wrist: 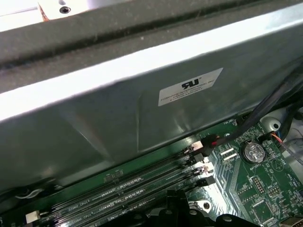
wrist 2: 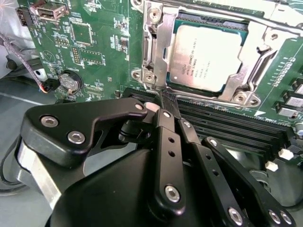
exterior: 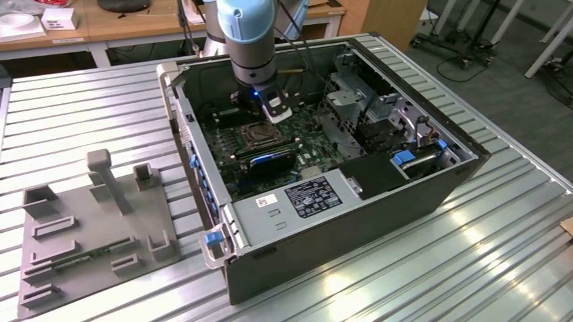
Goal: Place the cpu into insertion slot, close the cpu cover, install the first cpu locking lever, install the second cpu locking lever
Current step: 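Install the first cpu locking lever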
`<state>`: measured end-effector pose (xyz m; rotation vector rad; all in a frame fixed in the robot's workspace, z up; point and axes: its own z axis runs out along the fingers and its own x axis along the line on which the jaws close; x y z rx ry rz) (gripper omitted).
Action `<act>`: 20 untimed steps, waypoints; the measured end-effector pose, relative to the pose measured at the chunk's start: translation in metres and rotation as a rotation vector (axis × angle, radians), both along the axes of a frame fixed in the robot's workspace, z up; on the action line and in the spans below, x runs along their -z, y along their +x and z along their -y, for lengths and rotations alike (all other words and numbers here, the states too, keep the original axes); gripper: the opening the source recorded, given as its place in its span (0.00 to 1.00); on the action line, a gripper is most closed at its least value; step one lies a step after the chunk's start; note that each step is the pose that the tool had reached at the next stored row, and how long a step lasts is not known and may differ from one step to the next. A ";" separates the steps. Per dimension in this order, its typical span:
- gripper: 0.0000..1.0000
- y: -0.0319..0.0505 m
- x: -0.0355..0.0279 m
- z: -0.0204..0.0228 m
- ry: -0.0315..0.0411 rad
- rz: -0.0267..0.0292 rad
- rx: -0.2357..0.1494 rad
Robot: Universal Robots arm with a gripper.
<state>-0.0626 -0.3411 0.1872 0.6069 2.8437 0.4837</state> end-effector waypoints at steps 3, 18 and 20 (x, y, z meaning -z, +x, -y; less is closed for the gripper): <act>0.11 0.0001 0.0002 -0.0001 0.0003 0.0003 0.000; 0.11 0.0014 -0.0008 -0.0001 0.0008 -0.0012 0.004; 0.11 0.0018 -0.0012 -0.0001 0.0006 -0.0019 0.006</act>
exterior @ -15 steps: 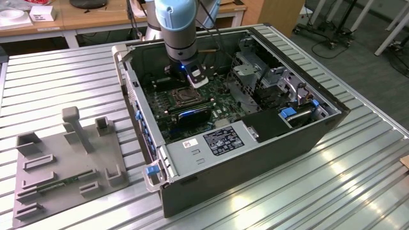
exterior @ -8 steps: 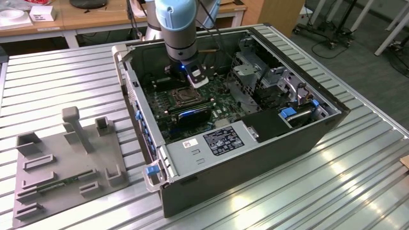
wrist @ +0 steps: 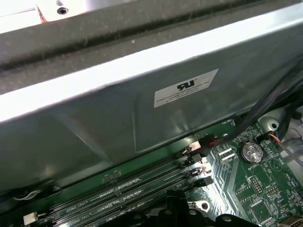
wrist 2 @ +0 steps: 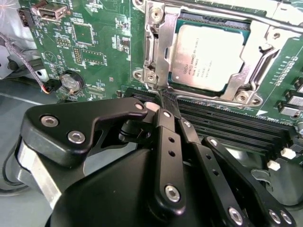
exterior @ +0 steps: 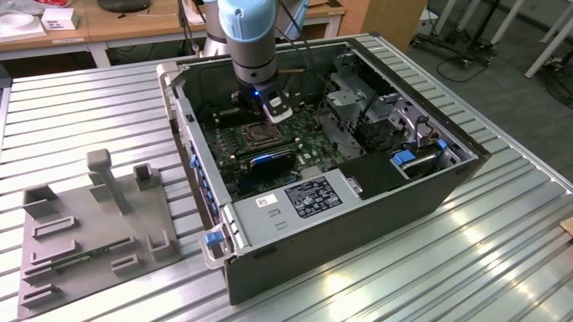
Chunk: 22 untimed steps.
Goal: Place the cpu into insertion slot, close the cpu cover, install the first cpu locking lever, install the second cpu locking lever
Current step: 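Install the first cpu locking lever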
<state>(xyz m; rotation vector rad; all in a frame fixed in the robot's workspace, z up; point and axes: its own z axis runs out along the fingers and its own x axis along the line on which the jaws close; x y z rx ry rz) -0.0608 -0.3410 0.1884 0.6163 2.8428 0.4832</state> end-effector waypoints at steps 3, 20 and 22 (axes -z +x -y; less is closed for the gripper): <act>0.11 0.0005 -0.0003 0.0000 -0.0001 -0.0003 0.004; 0.11 0.0066 -0.0014 -0.0002 -0.0002 -0.0022 0.036; 0.11 0.0077 -0.0013 -0.0002 -0.0001 -0.0022 0.043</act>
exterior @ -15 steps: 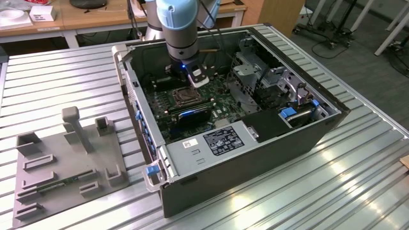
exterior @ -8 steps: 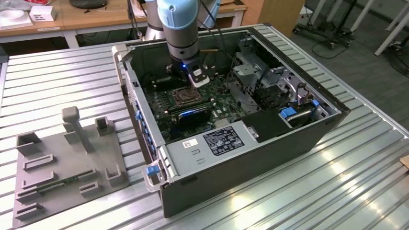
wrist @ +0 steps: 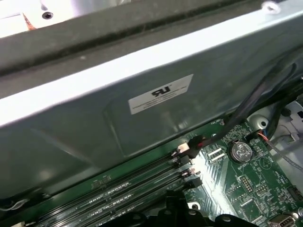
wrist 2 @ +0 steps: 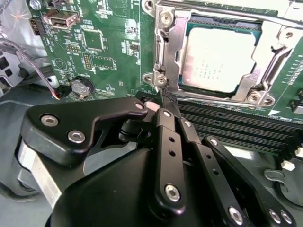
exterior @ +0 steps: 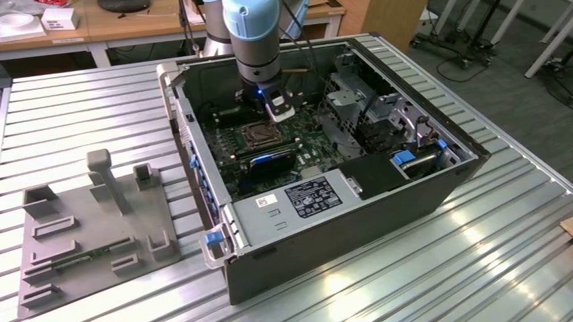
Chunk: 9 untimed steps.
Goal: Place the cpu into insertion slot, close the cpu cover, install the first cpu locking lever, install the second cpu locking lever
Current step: 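Install the first cpu locking lever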
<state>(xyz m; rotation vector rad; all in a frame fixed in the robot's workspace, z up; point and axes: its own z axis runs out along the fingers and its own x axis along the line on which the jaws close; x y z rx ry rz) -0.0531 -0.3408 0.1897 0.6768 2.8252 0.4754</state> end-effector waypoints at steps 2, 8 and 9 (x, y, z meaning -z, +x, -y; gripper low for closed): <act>0.11 0.0004 0.0000 0.0000 0.0000 0.0000 0.005; 0.11 0.0007 0.0001 -0.0009 0.0000 -0.0001 0.009; 0.11 0.0007 0.0002 -0.0014 0.0004 0.0002 0.010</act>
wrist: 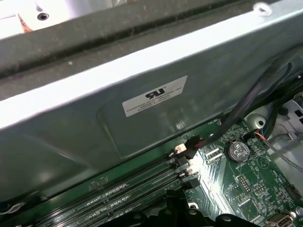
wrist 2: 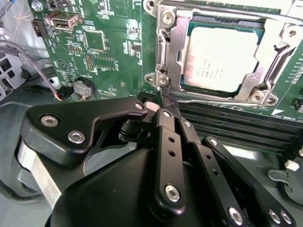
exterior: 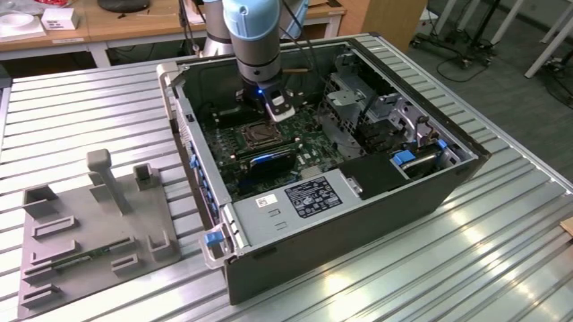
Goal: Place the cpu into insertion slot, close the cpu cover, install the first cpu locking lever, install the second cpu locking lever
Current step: 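Install the first cpu locking lever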
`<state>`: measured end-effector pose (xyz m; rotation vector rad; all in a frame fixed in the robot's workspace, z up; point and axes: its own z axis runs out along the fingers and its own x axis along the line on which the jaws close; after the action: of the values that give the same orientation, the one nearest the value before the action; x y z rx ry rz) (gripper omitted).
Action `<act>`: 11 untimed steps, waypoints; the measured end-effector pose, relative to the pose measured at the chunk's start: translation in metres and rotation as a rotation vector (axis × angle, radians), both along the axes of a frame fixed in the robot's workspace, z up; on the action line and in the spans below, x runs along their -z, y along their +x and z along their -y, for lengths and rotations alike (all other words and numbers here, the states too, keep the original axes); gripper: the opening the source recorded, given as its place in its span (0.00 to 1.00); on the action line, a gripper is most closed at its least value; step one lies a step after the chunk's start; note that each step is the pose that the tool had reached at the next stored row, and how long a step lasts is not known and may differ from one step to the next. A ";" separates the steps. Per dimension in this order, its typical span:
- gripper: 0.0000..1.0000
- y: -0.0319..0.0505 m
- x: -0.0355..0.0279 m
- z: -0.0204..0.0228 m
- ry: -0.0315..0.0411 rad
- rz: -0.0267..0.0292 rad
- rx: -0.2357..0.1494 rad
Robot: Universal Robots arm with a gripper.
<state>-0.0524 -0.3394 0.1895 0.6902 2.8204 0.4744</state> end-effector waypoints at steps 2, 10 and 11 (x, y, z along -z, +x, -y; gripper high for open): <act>0.11 0.0000 -0.0001 -0.0007 -0.0004 -0.0003 0.001; 0.11 0.0000 -0.0025 -0.0010 -0.0003 -0.0005 0.007; 0.11 0.0000 -0.0035 -0.0010 -0.0003 -0.0006 0.008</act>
<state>-0.0525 -0.3385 0.1929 0.7011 2.8172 0.4725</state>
